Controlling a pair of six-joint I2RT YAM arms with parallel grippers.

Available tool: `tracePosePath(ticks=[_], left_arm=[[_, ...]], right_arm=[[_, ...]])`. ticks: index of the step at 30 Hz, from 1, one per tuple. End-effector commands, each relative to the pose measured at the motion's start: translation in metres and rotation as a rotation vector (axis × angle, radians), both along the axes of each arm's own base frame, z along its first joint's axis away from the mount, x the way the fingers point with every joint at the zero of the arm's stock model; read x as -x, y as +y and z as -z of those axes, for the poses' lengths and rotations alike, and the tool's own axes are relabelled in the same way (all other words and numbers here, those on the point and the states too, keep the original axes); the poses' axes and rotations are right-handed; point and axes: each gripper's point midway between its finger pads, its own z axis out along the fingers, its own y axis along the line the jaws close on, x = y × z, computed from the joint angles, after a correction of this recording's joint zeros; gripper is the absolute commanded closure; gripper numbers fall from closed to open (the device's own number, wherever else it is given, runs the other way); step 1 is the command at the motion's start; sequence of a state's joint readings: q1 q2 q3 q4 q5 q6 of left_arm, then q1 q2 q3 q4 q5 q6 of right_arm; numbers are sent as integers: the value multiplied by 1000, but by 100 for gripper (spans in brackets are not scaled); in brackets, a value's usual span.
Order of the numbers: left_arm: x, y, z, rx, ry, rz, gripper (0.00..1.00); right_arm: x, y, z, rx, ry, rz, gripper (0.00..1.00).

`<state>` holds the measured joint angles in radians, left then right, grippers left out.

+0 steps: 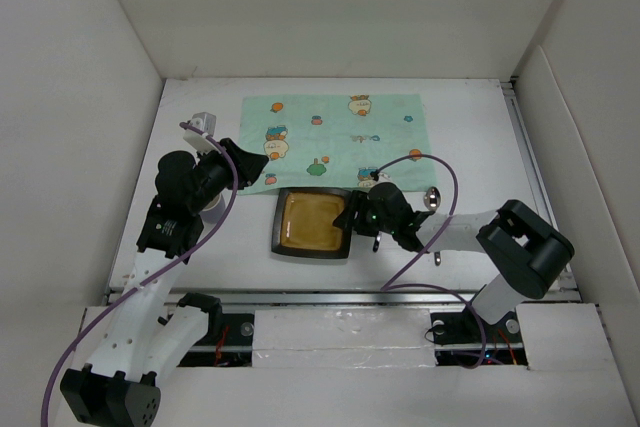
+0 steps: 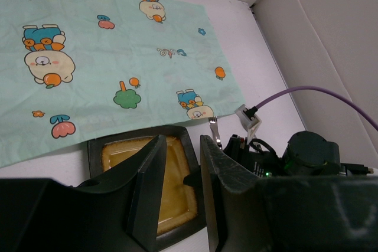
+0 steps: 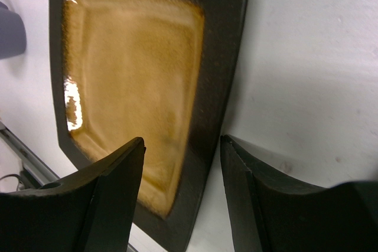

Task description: Set the dinner table for one person

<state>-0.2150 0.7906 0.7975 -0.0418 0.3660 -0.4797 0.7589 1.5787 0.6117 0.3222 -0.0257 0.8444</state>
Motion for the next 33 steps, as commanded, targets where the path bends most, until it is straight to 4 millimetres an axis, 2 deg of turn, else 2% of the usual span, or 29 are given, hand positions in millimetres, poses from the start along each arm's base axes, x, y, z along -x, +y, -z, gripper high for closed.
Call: tracePosePath(ticks=[1,5,7,12,15,18,19,20,21,24,25,27,28,29,30,31,33], left_arm=[[2,0,-23,-10,-79,7,73],[1,0,-22,-10,-75,6,73],[1,0,-22,-7,-73,8,73],[1,1,-25,-8,-82,-1,73],[1,3,-25,-8,-81,-9,72],[0,3,-25,-9,-83,-10,72],[0,3,-25,-7,-83,-10,72],[0,3,-26,-7,-84,-12,72],[0,3,-26,-7,-84,-12,72],[0,4,-27,-7,-87,-18,72],[0,4,-28,-7,-90,-19,72],[0,5,-29,-8,-93,-22,72],[0,5,-29,-7,-92,-25,72],[0,5,-29,-7,-92,-25,72],[0,5,-29,-7,-93,-24,72],[0,5,-28,-8,-90,-25,72],[0,5,-29,-7,-92,-24,72]], right_arm=[[-21,15,-16,-83,-48,57,41],[-19,7,-6,-93,-26,93,47],[-24,1,-3,-105,-22,114,51],[-14,7,16,-142,38,68,58],[-8,6,24,-162,57,69,66],[-1,2,27,-178,68,74,85],[0,1,24,-186,63,74,95],[2,0,22,-188,58,73,99],[4,-2,15,-193,46,69,100],[13,-10,9,-171,40,55,100],[17,-8,-7,-190,11,31,100],[27,-8,-15,-169,9,-1,100],[37,-6,-38,-194,-14,-44,100],[39,-4,-39,-199,-9,-56,100],[46,-1,-48,-218,-15,-78,100],[50,0,-70,-258,-50,-97,100],[54,1,-93,-306,-71,-103,100]])
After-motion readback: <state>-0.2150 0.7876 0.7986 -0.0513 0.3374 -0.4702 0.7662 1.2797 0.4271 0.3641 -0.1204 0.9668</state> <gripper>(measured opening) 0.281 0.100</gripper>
